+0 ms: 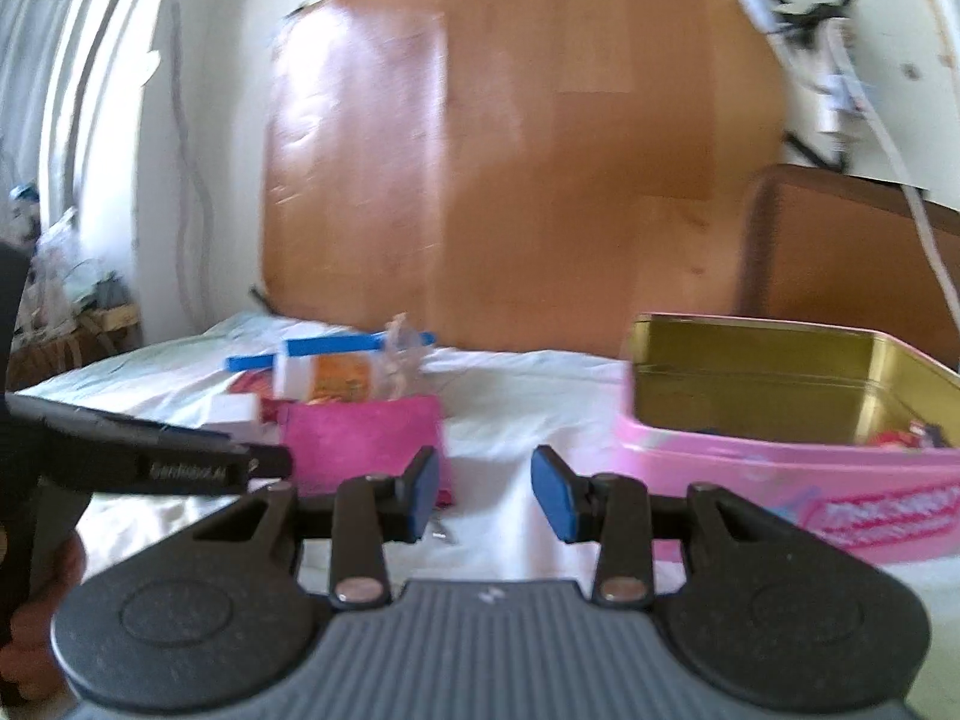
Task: Organize rigid objects
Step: 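Move the right tool to the pink zippered pouch, then close the right tool on the pink pouch and lift it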
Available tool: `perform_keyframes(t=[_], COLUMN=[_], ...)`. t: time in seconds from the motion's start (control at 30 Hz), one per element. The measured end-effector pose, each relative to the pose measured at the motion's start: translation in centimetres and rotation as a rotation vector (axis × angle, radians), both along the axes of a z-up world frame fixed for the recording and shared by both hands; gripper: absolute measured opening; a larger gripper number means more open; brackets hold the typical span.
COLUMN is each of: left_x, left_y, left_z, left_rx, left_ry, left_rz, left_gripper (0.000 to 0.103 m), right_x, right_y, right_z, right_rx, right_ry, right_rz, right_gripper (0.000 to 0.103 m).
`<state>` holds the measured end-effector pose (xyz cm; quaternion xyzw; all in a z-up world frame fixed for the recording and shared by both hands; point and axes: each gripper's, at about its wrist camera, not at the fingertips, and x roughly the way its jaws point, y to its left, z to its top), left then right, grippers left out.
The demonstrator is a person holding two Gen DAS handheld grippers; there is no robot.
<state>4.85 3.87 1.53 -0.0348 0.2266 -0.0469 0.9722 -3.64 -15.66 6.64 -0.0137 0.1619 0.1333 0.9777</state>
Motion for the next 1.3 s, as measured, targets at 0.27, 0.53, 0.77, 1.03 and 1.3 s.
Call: perform_keyframes(t=[0.27, 0.53, 0.77, 1.03, 1.3], left_x=[0.2, 0.9, 0.5, 1.2, 3.9], left_y=[0.6, 1.3, 2.1, 2.3, 4.3], left_z=[-0.3, -0.5, -0.4, -0.2, -0.7], left_rx=[-0.050, -0.061, -0.124, -0.141, -0.245], left_ry=[-0.008, 0.012, -0.008, 0.015, 0.087], left_rz=[0.016, 0.061, 0.023, -0.045, -0.142], left_gripper=[0.052, 0.060, 0.059, 0.061, 0.052], right_x=[5.3, 9.4, 7.5, 6.3, 10.0], right_y=[2.4, 2.2, 2.6, 2.4, 0.8], right_z=[0.6, -1.0, -0.9, -0.2, -1.0], right_rx=[-0.002, 0.074, 0.073, 0.094, 0.266], right_ry=[0.087, 0.223, 0.198, 0.137, 0.265], right_rz=[0.103, 0.166, 0.261, 0.281, 0.291], right_gripper=[0.042, 0.041, 0.005, 0.023, 0.031])
